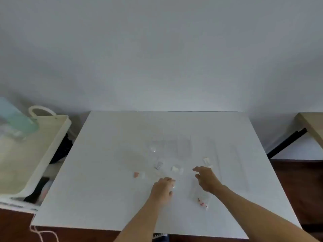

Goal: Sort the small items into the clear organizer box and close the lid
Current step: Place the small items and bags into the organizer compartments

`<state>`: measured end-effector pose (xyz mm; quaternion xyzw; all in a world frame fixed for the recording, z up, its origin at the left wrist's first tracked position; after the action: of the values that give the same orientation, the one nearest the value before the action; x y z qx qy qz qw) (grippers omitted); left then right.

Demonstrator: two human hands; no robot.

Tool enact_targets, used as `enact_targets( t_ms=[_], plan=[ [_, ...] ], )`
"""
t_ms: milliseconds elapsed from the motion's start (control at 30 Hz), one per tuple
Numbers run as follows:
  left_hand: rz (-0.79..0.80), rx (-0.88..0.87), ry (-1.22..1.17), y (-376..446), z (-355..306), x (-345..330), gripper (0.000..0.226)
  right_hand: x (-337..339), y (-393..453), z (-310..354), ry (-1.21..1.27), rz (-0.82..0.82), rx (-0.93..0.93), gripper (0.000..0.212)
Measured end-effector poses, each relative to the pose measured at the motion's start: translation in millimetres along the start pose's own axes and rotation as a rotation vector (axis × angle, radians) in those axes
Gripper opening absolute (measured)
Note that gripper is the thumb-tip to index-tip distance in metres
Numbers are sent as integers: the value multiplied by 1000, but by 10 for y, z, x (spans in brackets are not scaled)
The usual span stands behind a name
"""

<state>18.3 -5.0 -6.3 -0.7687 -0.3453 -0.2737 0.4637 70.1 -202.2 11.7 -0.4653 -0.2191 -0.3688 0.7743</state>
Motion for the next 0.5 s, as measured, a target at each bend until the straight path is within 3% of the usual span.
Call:
enact_targets(
  t_ms=[367,500],
  plan=[
    [-8,-120,-97,237,263,64,16,-127,393,235,97,29,-107,34],
    [-121,-177,-211,162,459,265,16,-162,489,354,86,17,-126,37]
  ],
)
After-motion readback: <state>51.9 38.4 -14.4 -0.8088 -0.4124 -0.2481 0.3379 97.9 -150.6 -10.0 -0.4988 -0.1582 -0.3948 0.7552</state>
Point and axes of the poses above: each hand's wrist, its own y-axis towards the middle knuckle, its own x-axis out of the back of the hand, z = x × y, the point moved 2 cm from there along y, towards the middle knuckle, and after that the axes turned 15 degrees about z, right-handed, at the moved point
